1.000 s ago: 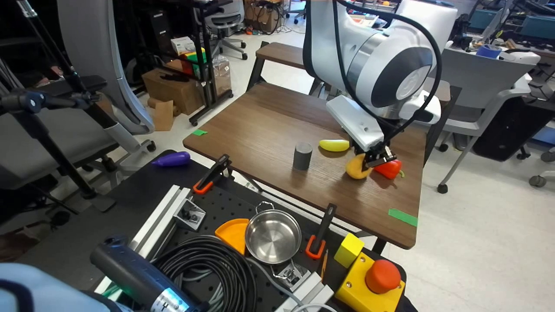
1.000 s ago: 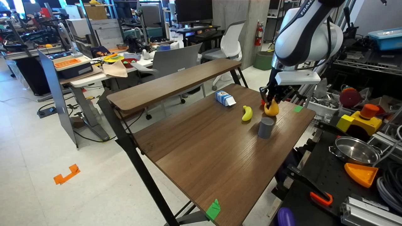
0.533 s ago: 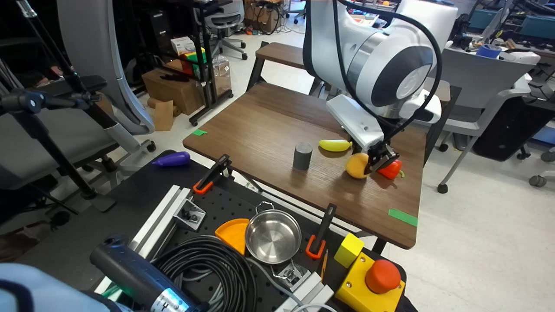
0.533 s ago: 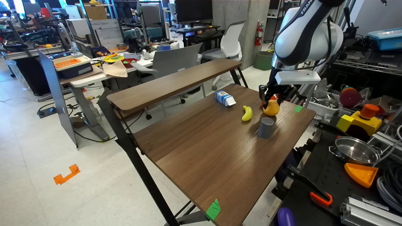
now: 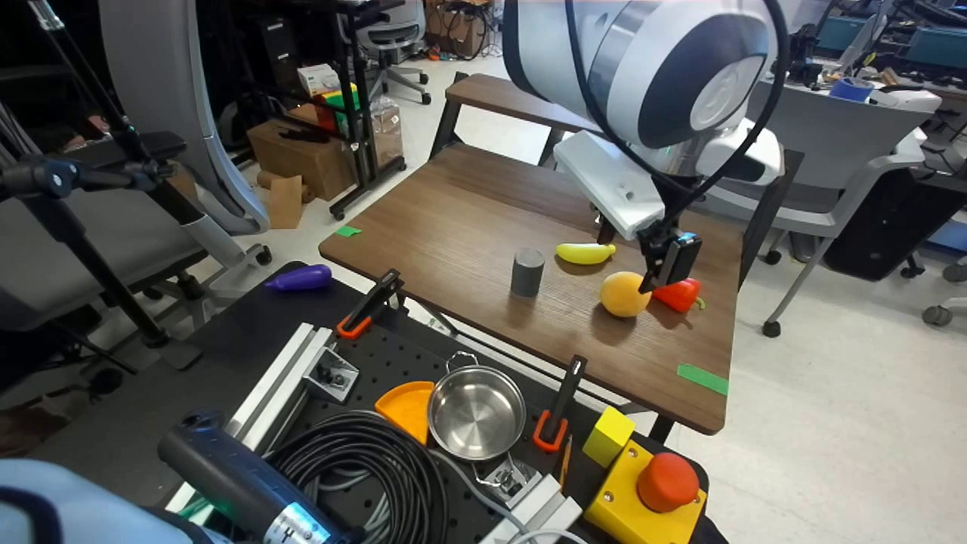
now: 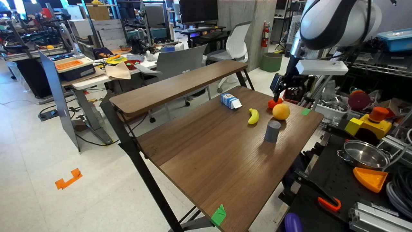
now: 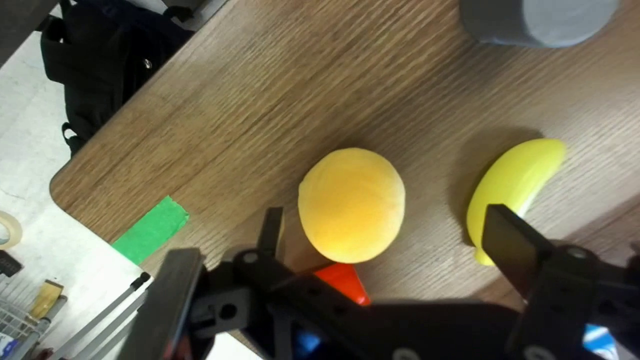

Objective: Move the yellow plush toy to the right

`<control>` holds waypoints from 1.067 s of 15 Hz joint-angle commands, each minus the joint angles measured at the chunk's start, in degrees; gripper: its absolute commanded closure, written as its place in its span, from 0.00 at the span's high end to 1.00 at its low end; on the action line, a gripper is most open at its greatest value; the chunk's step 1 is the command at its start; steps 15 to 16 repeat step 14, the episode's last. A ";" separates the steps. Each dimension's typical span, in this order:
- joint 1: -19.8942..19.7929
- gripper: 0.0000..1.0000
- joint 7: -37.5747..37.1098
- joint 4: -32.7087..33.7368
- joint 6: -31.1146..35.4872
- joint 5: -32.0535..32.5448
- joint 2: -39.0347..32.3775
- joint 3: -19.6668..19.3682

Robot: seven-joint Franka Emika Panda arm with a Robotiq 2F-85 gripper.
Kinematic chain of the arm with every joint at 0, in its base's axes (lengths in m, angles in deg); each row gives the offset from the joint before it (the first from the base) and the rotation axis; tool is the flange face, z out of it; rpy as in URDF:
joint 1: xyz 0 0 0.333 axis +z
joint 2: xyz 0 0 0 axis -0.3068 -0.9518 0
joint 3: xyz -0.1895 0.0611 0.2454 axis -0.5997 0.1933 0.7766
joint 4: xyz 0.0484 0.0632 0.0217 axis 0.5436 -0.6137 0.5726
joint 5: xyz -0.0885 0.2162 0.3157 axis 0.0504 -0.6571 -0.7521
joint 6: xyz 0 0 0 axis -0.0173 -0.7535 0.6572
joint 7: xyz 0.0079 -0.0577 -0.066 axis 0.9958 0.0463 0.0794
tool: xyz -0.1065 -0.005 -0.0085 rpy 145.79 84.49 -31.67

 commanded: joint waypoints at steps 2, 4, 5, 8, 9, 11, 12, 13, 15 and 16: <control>0.37 1.00 2.88 -9.05 -0.97 -0.88 15.41 1.59; 0.63 1.00 3.17 -10.24 -3.66 -0.84 19.92 2.19; 0.92 1.00 2.55 -10.46 -5.52 0.58 21.54 2.09; 0.62 1.00 1.77 -9.26 -4.93 0.33 20.14 2.27; 0.60 1.00 1.82 -9.68 -5.12 0.33 20.84 2.32; 0.60 1.00 1.92 -10.03 -5.13 0.33 20.94 2.33; 0.60 1.00 1.96 -10.11 -5.13 0.33 20.88 2.32; 0.60 1.00 1.98 -10.16 -5.13 0.34 20.87 2.32; 0.60 1.00 1.98 -10.17 -5.13 0.34 20.87 2.32; 0.60 1.00 1.98 -10.17 -5.13 0.34 20.87 2.32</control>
